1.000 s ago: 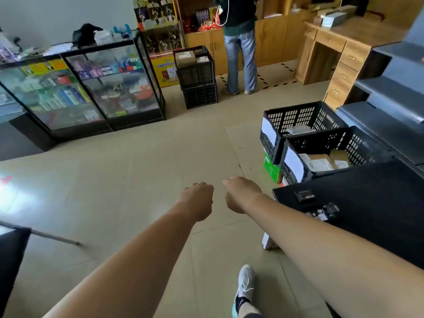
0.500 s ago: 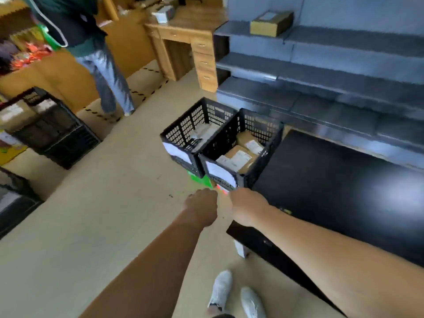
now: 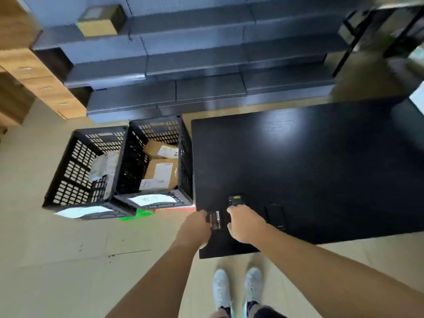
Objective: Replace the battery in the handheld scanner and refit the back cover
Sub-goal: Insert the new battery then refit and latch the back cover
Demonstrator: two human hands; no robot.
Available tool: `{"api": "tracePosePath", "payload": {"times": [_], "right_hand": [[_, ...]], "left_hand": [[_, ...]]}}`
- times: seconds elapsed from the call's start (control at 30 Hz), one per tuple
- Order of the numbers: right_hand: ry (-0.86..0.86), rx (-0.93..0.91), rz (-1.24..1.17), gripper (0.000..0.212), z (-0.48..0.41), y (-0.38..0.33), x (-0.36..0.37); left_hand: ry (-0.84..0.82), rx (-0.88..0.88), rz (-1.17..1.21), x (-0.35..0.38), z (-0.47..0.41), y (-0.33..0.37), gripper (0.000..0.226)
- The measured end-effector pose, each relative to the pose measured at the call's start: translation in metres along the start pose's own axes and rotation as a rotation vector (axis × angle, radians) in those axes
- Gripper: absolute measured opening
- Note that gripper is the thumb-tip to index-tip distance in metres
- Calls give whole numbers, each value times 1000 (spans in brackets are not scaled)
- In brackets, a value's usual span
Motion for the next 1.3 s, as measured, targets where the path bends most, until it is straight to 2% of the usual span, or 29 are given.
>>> {"api": "tracePosePath", "payload": {"times": [0.13,0.23,0.33,0.47,0.6,0.7,0.83,0.9,1.1,1.3], "right_hand": [[42,131,-254,17,-27,10,36],[41,239,-370,25,-47,17,55],[74,301,-429,12,-54,18,63],[79,395,-452,29,-60,21,78],[67,454,-517,28,-62,24,85],[33,477,-591,10,-63,27,87],[-29,489,-708,26,-63,28,93],[20,507,-704,11,-60,28,89],[184,448,-729,38,-55,30,72],[288,395,-729,32,-39,49,32]], "left_hand": [[28,-119,327,16,-19,-19,31],[14,-238,552,38,-37,-30,31],[-4,-279,664,56,-43,-33,32],[-50,-293,730,75,-52,-32,22],[-67,-351,788,78,-54,-31,37],[-56,-363,789,79,-57,-31,27],[-1,-434,839,80,-57,-40,16],[8,-465,860,80,-55,-43,14],[119,-469,932,63,-43,-34,12],[125,-409,987,50,-35,-3,14]]}}
Point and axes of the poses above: each hand's wrist, its own z-axis away from the middle knuckle, its own x-axis out of the palm, y = z × x, the point moved 7 cm from there along -z, towards the middle knuckle, and after that the axes turned 12 degrees about -x, right-handed, at the moved point
